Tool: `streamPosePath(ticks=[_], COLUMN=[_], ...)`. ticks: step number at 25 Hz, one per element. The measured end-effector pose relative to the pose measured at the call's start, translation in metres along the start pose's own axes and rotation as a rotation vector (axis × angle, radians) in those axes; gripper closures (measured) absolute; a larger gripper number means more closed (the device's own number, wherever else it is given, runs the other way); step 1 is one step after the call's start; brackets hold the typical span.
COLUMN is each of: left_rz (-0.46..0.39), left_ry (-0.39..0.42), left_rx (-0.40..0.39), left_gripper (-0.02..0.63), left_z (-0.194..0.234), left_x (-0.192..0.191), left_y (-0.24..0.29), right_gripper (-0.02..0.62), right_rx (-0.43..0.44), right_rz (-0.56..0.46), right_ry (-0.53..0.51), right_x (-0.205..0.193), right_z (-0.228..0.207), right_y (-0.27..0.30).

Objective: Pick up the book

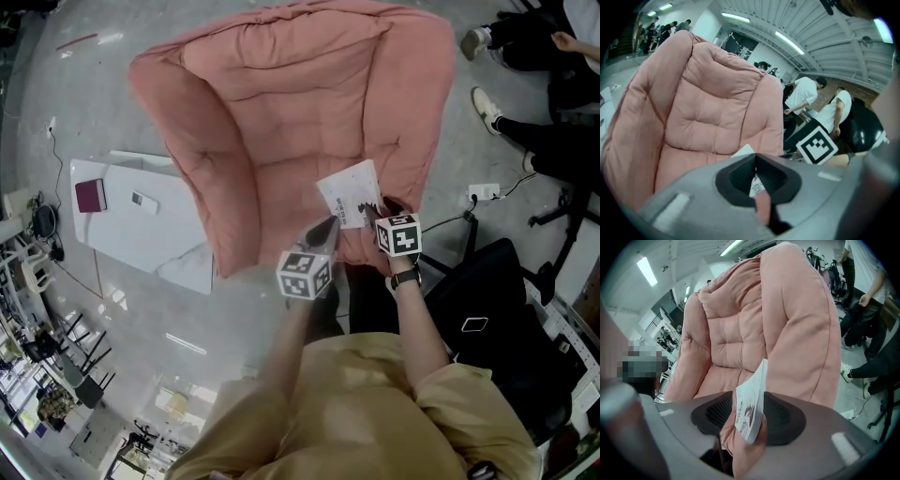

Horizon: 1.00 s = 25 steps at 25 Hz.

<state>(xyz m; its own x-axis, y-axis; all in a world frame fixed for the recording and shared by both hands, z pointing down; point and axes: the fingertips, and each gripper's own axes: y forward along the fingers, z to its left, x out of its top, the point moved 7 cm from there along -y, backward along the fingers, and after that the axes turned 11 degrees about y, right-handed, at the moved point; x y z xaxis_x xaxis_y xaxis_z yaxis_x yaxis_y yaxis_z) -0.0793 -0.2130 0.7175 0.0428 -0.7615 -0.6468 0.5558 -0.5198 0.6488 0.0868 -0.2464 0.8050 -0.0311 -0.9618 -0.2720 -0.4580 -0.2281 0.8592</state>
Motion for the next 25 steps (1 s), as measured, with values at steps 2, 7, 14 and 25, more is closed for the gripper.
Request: streamPosePath(ticks=[2,7,14,25], left_rz=[0.001,0.007,0.023,0.031], left_ry=[-0.003,-0.005,-0.018,-0.024], left_rx=[-0.002,-0.005,-0.001,-0.015], left_gripper=[0.603,0.603,0.603,0.603], left_z=[0.002,0.003,0.014,0.010], left_x=[-0.002,-0.005,-0.014,-0.019], left_y=[0.000,0.000,-0.004,0.003], right_gripper=[0.382,0.380,0.405,0.391], right_rx=[-0.006,-0.026,-0.066,-0.067], right_rz=[0.012,0.036,0.036,0.044], right_ry=[0.004,0.001,0.012,0.006], right_x=[-0.003,-0.009,-0.009,-0.012], right_z=[0.001,-0.003,-0.007,-0.013], right_y=[0.003,0.011,0.018,0.026])
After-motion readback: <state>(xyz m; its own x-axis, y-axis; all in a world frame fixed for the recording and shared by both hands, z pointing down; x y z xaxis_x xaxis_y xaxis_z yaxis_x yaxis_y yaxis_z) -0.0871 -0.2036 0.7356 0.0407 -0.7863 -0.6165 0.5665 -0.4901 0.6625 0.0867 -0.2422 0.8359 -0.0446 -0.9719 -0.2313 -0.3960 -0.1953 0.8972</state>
